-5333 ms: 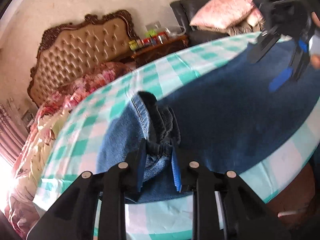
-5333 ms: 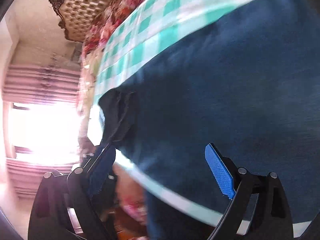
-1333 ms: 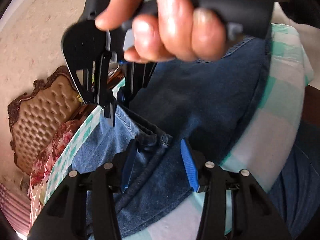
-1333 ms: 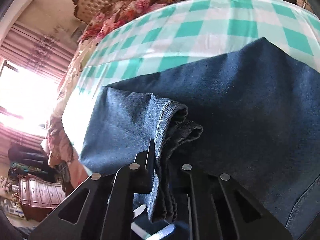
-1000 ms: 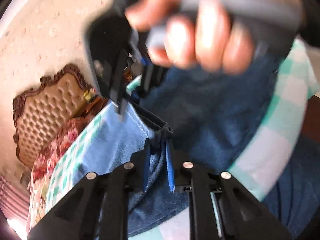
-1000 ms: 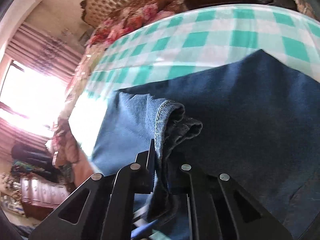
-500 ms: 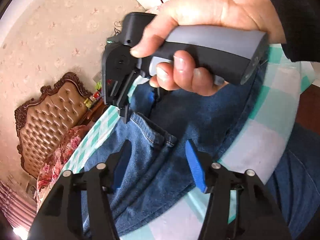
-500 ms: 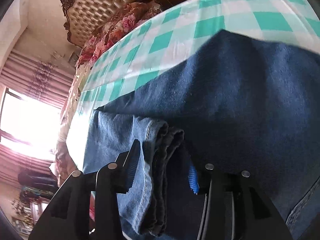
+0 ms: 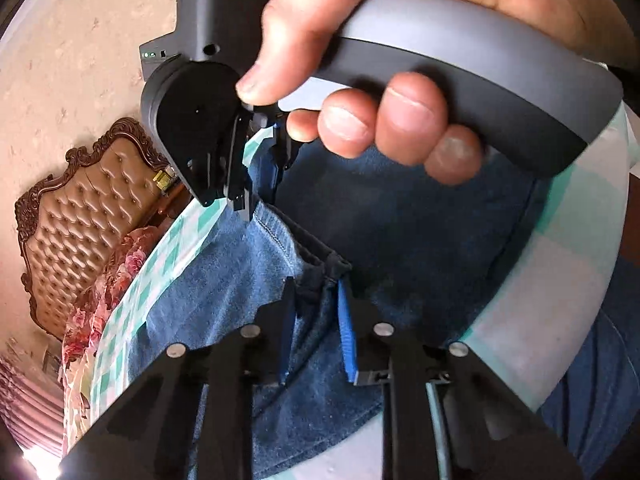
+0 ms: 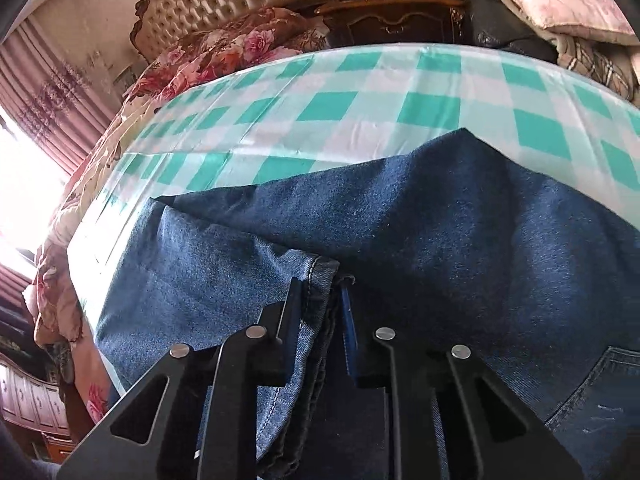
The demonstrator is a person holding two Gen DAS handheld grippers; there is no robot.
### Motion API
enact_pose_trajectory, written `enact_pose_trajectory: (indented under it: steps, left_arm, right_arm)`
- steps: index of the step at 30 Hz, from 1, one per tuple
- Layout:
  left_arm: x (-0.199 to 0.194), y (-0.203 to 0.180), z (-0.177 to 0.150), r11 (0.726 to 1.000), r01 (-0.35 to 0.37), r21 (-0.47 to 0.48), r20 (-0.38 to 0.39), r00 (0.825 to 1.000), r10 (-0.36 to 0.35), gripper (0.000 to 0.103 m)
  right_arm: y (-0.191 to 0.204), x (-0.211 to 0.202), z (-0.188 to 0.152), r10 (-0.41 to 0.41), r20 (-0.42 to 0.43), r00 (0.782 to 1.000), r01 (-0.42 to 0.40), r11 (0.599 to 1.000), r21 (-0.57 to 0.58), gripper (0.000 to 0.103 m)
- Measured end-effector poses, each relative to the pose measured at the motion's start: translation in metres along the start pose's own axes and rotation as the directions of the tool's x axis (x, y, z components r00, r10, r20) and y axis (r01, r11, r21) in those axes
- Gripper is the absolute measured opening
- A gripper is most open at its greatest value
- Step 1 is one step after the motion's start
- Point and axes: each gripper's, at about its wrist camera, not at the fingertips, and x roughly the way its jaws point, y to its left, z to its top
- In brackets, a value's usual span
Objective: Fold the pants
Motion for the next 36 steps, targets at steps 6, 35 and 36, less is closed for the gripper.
enact_pose_trajectory:
  steps: [6, 35, 36]
  left_arm:
    - [-0.008, 0.015, 0.002, 1.000, -0.008, -0.007, 0.026, 1.000, 0.008, 0.014]
    - [-0.017, 0.010, 0.001, 0.989, 0.126, -0.077, 0.024, 0.992, -0.124, 0.034]
    - [-0.022, 0.013, 0.003, 0.982, 0.160, -0.104, 0.038, 0.987, -0.157, 0.038]
  right_arm:
    - [0.010, -0.012, -0.004, -0.042, 0.039, 0.998, 0.043, 0.999, -0.030, 0.015]
    - [0.009, -0.002, -0.016, -0.144, 0.066, 0.987, 0.145, 0.989, -0.010, 0.012]
    - [0.008, -0.003, -0.016, -0.153, 0.072, 0.986, 0.153, 0.988, 0.000, 0.013]
